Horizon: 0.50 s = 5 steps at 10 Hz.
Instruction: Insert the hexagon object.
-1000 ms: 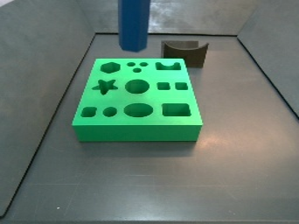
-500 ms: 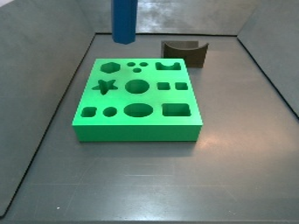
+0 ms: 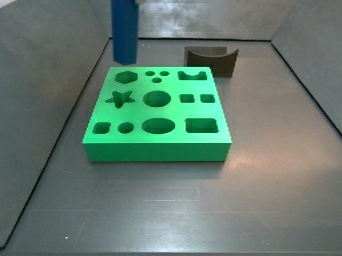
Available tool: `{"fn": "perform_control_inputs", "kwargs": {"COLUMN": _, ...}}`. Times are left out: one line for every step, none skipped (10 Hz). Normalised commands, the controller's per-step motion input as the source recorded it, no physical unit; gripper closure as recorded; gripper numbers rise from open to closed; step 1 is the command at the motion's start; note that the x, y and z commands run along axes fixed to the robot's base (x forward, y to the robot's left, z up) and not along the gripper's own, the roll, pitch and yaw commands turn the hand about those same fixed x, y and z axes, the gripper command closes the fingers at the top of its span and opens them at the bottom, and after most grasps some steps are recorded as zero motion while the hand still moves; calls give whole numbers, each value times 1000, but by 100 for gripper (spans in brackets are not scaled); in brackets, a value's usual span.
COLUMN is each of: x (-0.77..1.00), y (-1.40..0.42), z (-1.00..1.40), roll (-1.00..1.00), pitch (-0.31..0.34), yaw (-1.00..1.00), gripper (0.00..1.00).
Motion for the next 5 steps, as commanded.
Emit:
{"fn": "perform_control_inputs", "kwargs": {"x": -229, "y": 131, "z": -449, "roll": -101, "pitch": -67, "yaw": -406, "gripper": 100}}
{"fn": "perform_control_inputs", "kwargs": {"x": -69, "y": 0, "z": -369, "roll": -86, "pitch": -60, "yaw": -186, "gripper": 100}}
{"fn": "perform_control_inputs", "kwargs": {"x": 0, "y": 0, "z": -300, "roll": -146, "pitch": -14, "yaw": -60, "gripper": 100}}
{"fn": "perform_control_inputs", "kwargs": {"x": 29, "y": 0, "z": -317, "roll": -160, "pitch": 0, "yaw": -97, "gripper": 100}}
{"fn": "perform_control_inputs", "kwargs": {"x": 17, "y": 0, "z": -263, "roll": -163, "pitch": -4, "yaw": -46, "gripper": 100}}
